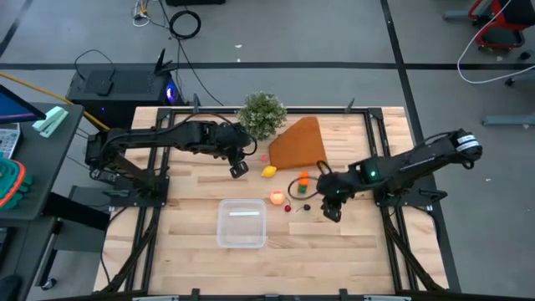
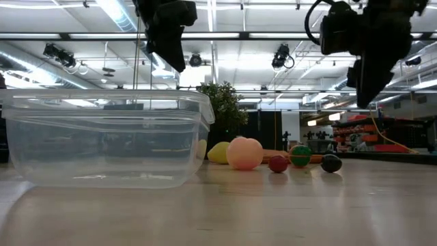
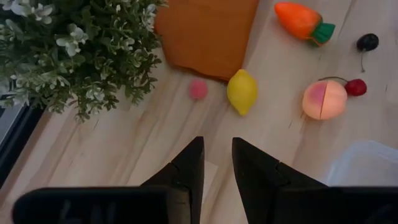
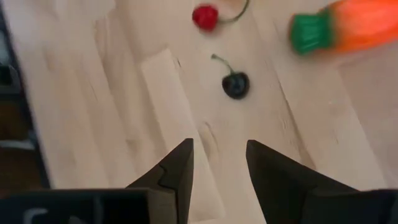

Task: Pick and placing Produce into tupperware
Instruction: Put the black cherry into the transparent bin

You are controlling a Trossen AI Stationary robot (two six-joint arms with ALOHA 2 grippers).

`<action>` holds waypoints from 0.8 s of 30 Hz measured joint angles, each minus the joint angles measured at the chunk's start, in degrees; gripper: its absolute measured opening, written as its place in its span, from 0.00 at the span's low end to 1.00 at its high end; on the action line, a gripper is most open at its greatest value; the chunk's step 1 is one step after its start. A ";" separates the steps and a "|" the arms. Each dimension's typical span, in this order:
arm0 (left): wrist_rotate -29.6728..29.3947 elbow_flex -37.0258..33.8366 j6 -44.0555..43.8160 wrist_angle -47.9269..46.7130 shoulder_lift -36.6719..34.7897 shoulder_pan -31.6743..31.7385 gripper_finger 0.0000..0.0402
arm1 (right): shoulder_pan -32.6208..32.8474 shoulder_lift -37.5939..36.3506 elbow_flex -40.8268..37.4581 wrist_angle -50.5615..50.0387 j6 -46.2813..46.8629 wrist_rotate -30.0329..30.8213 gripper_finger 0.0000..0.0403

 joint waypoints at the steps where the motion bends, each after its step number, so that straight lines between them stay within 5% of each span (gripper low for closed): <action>1: -0.01 0.00 -0.01 -0.02 0.01 0.03 0.22 | 0.43 1.19 0.24 0.23 -1.54 0.63 0.30; 24: -0.91 0.00 -0.45 -3.47 0.00 -0.09 0.23 | 1.38 14.96 0.47 9.29 -15.96 9.09 0.36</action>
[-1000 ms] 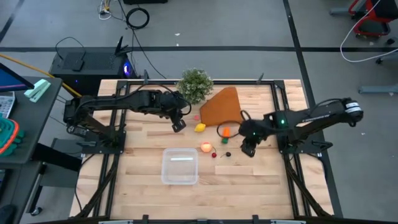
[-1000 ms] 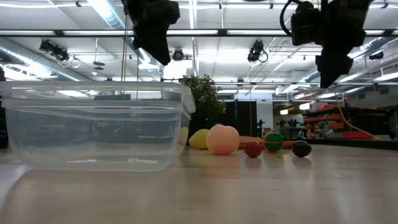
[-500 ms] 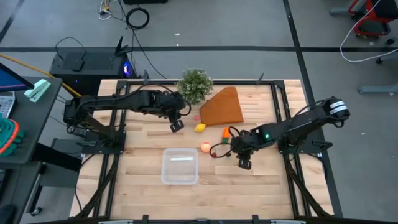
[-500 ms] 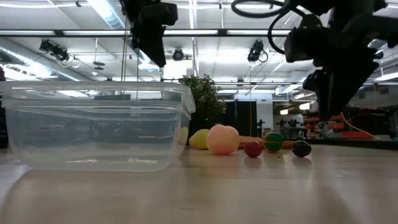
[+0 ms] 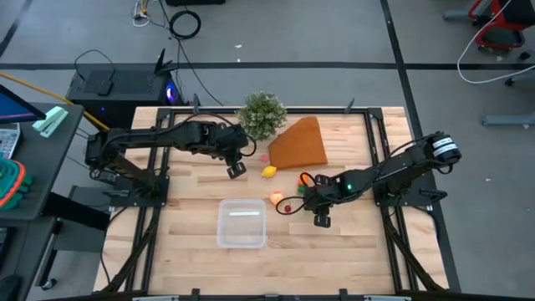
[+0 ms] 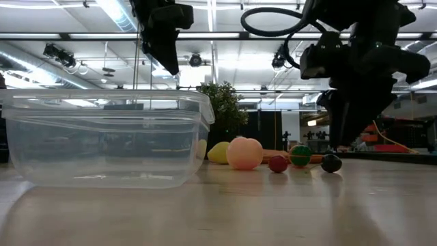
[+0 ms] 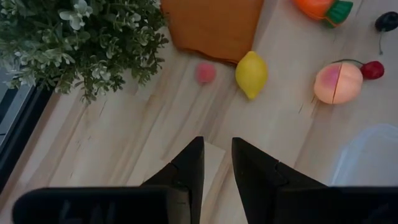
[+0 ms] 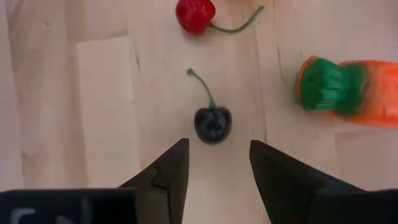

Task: Pick and placing Produce into tupperware
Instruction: Put the black cherry into the transparent bin

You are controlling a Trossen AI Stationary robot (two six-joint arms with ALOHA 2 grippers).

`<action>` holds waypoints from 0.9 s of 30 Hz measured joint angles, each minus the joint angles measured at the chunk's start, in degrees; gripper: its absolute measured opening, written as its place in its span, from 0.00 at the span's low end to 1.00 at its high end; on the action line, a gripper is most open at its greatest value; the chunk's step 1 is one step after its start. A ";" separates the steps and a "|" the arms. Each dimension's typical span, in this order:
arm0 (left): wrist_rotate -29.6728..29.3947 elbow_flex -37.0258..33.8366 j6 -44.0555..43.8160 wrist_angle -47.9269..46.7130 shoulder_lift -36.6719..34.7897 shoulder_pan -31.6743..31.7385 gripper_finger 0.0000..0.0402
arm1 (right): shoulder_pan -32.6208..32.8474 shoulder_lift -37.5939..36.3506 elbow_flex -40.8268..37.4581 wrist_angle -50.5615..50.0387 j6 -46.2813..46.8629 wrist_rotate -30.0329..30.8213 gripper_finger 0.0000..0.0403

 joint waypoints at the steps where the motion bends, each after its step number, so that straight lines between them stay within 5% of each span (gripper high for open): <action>1: -0.02 0.00 0.00 0.03 0.00 0.00 0.22 | 0.00 0.32 0.04 0.60 -0.17 0.55 0.37; 27: 0.00 -0.02 0.09 0.08 0.00 -0.02 0.22 | -0.02 6.67 0.02 6.58 -0.60 0.43 0.43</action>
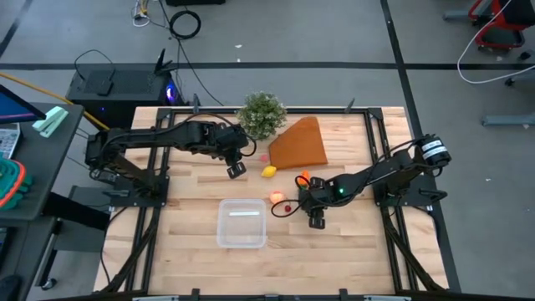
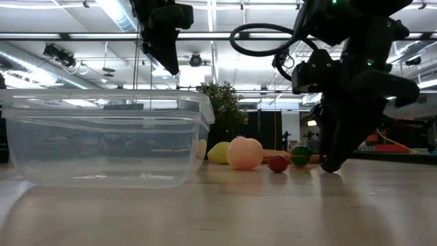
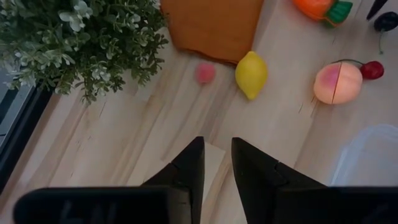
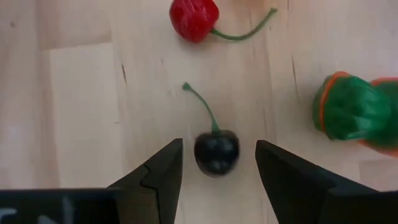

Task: Pick and placing Produce into tupperware
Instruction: Put the black cherry into the transparent bin

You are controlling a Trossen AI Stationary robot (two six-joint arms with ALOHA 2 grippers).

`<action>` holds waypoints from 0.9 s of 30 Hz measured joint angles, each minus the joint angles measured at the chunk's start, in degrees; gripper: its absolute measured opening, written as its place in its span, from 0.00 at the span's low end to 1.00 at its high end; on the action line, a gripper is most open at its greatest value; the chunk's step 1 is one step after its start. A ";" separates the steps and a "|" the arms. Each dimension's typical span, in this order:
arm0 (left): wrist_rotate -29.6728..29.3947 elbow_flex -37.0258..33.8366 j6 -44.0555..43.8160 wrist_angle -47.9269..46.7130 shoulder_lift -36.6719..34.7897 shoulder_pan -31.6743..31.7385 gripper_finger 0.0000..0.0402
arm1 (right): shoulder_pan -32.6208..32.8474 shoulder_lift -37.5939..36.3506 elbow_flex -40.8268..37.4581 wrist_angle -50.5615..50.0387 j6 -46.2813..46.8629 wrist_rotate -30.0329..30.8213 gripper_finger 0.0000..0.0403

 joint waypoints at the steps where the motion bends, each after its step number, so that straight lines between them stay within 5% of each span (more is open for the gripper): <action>1: 0.00 0.00 0.00 0.04 0.00 0.02 0.23 | 0.00 0.14 -0.02 -0.07 0.00 -0.28 0.43; 9: 0.00 0.00 -0.09 0.02 0.00 0.02 0.21 | 0.02 0.48 -0.02 0.32 0.87 -0.69 0.41; 27: 0.00 0.00 -0.09 0.03 0.00 0.01 0.21 | 0.02 -0.18 -0.02 0.39 2.61 -0.72 0.19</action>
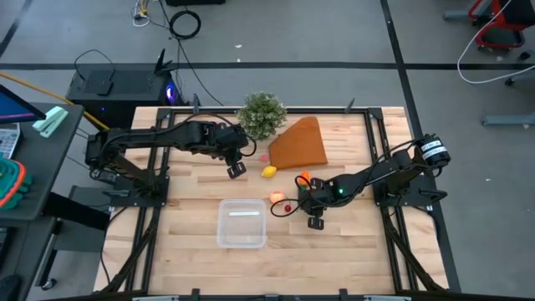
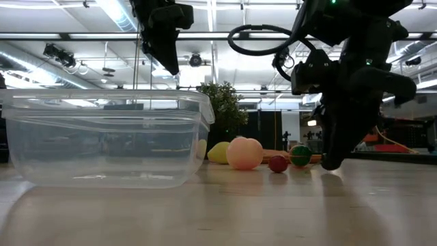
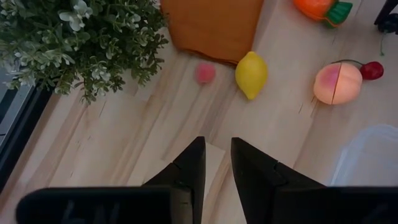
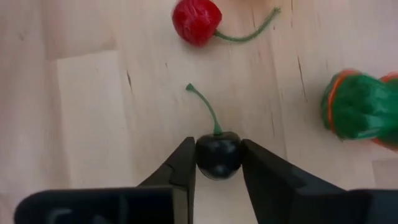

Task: Pick and placing Produce into tupperware
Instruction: Put the black cherry into the transparent bin

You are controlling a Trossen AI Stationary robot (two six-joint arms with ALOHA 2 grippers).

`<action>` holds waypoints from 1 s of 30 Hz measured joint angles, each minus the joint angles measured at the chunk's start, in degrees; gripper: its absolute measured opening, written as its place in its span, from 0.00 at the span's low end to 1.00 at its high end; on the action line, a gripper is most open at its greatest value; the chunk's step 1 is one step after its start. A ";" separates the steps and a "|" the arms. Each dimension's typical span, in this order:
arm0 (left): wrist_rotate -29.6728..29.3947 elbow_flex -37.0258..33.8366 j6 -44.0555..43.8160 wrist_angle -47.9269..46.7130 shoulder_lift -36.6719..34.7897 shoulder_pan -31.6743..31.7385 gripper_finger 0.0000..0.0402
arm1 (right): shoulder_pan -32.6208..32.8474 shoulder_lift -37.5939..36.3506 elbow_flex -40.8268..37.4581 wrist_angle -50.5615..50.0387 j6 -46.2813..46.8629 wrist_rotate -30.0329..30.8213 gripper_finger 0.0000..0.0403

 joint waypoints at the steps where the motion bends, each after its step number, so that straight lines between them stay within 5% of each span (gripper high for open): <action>1: 0.00 0.00 0.00 0.00 0.00 0.01 0.21 | 0.00 -0.01 0.00 -0.15 0.09 -0.02 0.19; 20: -0.46 0.00 1.41 -1.78 -1.30 0.66 0.21 | -0.02 -0.26 16.63 -17.72 -8.28 -0.19 0.20; 30: -7.49 -0.86 -1.80 -0.45 -13.77 1.23 0.23 | -0.48 -0.26 21.97 -19.29 -10.86 1.90 0.20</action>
